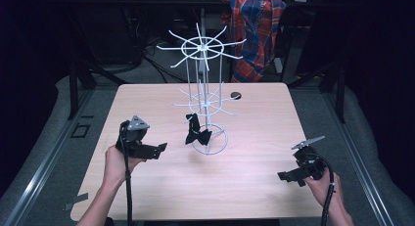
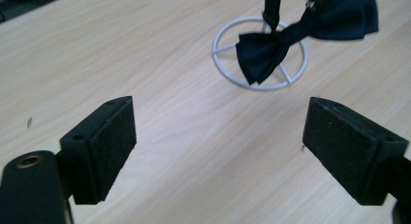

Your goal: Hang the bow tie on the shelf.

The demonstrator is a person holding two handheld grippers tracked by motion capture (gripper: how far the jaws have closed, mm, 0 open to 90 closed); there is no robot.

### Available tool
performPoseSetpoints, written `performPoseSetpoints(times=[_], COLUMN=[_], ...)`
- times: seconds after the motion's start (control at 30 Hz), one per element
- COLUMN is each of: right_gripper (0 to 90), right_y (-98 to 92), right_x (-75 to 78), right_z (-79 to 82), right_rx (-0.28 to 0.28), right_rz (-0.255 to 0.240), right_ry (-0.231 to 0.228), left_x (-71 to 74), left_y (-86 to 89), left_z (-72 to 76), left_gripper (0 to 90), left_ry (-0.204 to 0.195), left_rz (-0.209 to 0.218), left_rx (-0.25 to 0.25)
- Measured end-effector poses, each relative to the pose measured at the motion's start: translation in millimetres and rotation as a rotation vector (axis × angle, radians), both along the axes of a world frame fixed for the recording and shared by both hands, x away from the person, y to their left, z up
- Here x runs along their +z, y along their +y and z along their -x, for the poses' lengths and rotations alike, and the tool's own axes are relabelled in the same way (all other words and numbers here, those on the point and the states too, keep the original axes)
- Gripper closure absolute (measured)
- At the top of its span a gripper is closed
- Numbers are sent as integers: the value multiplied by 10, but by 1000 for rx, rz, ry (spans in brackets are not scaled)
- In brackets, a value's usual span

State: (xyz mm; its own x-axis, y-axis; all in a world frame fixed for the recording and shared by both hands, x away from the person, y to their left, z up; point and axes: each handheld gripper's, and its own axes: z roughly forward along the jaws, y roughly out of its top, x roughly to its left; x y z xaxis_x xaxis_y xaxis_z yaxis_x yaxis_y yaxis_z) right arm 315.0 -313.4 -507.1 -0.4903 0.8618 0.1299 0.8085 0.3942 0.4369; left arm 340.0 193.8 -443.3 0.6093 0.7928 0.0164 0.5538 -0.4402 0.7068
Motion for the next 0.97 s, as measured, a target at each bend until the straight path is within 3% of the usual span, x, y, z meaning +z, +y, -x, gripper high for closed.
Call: performPoseSetpoints(times=[0.13,0.33,0.7,0.97], right_gripper=[66,68,73,75], right_y=[1,6,2,6], right_x=[-1,-5,-4,0], right_z=[2,1,6,10], right_rx=[-1,-3,3,6], right_rz=[1,4,5,0], right_ry=[0,0,8,3], left_x=[-32,-104,-350,-412], left_y=[86,170,341,391], left_z=[47,142,244,216], left_gripper=[60,4,3,3], left_ry=[40,59,97,105], left_rz=[-3,-20,-62,-43], left_rx=[13,32,112,142])
